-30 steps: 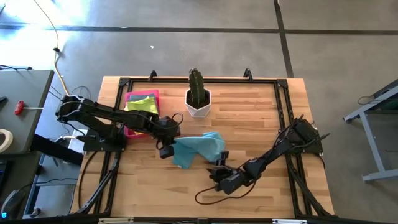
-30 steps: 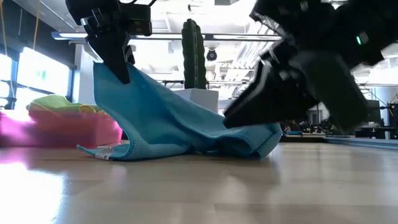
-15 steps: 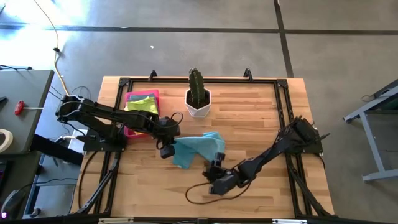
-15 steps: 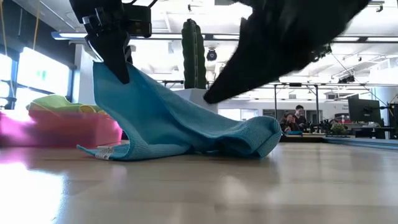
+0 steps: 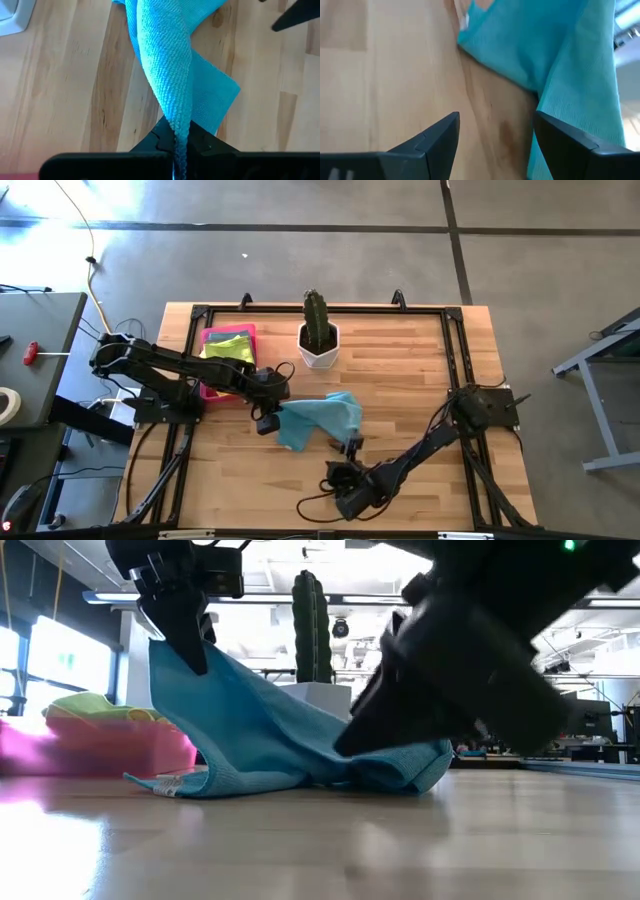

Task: Fold microfiber towels
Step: Fold the blue towel

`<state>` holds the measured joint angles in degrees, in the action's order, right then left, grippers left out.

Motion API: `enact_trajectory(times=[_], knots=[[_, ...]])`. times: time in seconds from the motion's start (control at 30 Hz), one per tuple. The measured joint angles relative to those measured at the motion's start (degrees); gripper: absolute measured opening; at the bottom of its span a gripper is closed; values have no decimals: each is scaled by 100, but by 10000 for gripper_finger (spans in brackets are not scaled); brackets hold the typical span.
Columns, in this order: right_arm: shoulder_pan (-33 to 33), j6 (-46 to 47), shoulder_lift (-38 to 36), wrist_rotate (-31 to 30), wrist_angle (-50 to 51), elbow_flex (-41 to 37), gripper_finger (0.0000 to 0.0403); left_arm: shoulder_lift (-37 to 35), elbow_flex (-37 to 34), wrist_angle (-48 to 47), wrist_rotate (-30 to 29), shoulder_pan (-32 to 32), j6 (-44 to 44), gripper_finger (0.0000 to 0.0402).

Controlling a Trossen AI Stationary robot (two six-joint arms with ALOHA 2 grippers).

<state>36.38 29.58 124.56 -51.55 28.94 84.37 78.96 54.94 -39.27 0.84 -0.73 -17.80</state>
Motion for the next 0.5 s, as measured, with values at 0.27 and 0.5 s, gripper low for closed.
enact_trajectory(times=[0.27,0.5], knots=[[-99,1978,980,-350,2720,1151,248,-2,0,4,0,0,2,0],[-225,3183,1263,-307,4026,1553,245,-2,0,4,0,0,2,0]])
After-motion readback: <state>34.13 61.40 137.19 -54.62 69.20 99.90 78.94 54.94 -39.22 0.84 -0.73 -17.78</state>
